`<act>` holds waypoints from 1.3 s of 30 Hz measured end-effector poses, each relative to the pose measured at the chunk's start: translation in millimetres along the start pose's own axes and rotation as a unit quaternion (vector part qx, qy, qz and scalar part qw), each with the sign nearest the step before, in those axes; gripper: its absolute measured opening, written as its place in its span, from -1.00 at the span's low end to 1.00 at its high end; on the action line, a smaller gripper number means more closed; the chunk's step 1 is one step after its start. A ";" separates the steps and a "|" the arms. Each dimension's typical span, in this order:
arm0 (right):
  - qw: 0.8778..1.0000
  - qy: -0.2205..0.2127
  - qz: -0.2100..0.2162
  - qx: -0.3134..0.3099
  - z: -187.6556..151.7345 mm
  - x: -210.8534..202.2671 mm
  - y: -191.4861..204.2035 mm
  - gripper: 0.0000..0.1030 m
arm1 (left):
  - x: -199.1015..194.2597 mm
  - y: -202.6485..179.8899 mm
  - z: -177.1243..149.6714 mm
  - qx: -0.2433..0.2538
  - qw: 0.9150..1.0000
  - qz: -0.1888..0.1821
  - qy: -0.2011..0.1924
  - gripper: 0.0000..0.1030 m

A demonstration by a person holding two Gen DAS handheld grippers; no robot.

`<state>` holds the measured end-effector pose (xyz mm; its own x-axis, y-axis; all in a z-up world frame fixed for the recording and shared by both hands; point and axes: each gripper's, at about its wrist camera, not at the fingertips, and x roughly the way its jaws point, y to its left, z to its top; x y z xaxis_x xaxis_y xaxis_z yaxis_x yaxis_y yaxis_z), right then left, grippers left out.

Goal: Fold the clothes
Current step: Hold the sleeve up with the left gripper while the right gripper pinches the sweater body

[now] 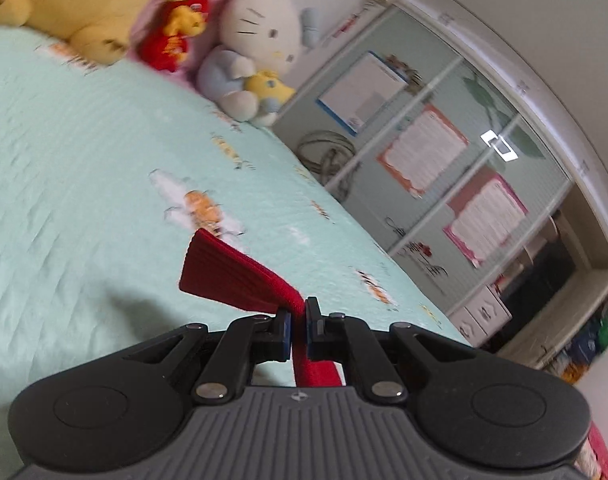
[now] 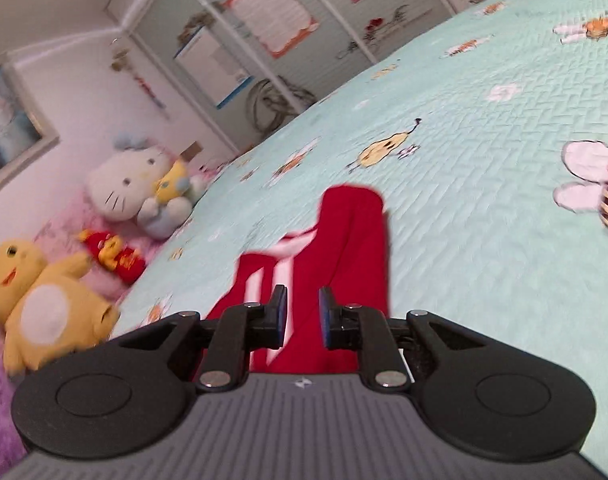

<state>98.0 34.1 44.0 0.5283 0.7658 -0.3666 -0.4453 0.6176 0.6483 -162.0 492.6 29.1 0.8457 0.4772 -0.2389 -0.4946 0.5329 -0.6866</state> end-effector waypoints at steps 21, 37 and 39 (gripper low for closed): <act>0.996 0.002 0.021 0.091 33.8 140.9 -63.1 -0.84 | -38.9 13.8 4.5 -0.069 0.995 -0.016 -0.072 -0.91; 0.987 -0.080 0.048 0.132 32.3 124.6 -81.3 -0.41 | -52.1 2.1 6.7 -0.048 0.993 -0.071 -0.085 -0.91; 0.985 -0.100 0.071 0.119 34.4 117.5 -77.6 -0.27 | -45.1 5.2 3.6 -0.045 0.994 -0.061 -0.074 -0.91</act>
<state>219.5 70.0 -26.4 0.6151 0.7764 -0.1375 -0.3561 0.4291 0.8301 -203.4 476.3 38.8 0.8560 0.5144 -0.0517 -0.3652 0.5309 -0.7647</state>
